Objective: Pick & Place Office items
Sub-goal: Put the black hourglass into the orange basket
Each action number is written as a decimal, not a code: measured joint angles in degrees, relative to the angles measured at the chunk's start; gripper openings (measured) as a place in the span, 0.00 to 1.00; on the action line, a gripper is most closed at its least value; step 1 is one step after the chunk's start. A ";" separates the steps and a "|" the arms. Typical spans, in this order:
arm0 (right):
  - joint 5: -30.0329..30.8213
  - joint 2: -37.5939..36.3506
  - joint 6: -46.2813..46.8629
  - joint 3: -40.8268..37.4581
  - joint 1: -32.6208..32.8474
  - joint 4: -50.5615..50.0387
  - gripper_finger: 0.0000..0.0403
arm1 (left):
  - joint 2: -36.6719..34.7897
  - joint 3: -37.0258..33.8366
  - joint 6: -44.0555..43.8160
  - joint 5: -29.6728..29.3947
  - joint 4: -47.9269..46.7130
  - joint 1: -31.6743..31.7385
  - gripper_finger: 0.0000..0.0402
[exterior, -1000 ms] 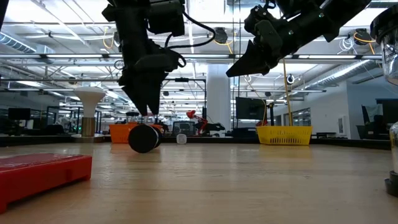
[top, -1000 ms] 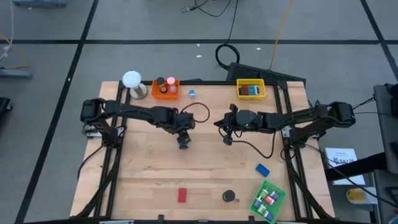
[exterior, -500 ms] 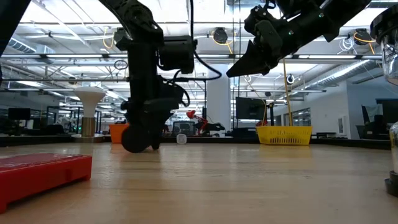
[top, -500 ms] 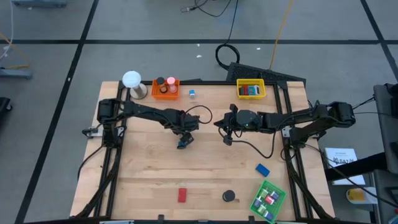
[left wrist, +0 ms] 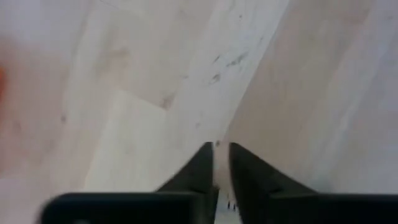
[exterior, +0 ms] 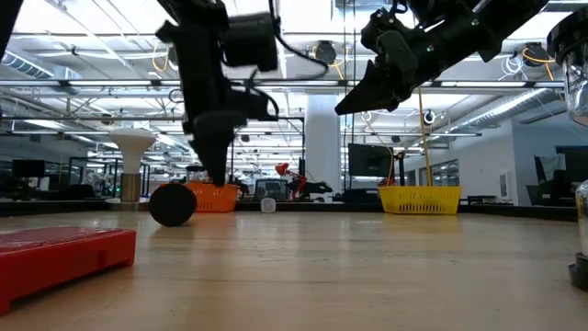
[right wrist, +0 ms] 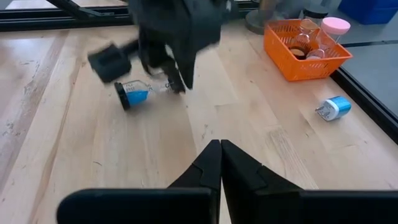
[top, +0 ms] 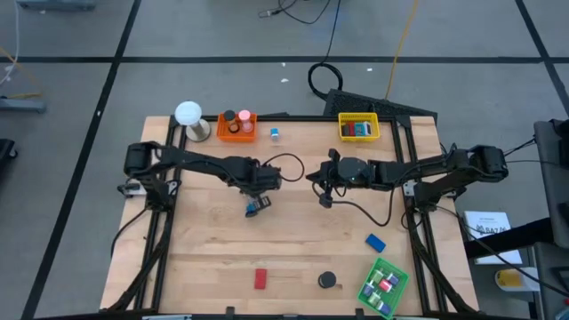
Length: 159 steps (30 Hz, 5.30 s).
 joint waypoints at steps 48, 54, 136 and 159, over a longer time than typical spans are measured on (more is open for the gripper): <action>-0.02 0.02 0.02 0.00 0.23 0.34 0.00 | -12.83 -20.94 -30.42 7.48 16.98 0.09 0.76; 0.00 0.02 0.02 0.00 0.23 0.45 0.00 | -11.33 -21.94 -30.84 10.58 17.19 0.09 0.75; 0.00 0.04 -1.07 -0.04 0.23 0.47 0.00 | 9.52 -32.09 58.69 -58.14 93.24 -18.84 0.64; -0.02 0.04 -1.07 -0.04 0.23 0.40 0.00 | -25.87 -29.39 19.43 -41.45 51.74 -20.46 0.70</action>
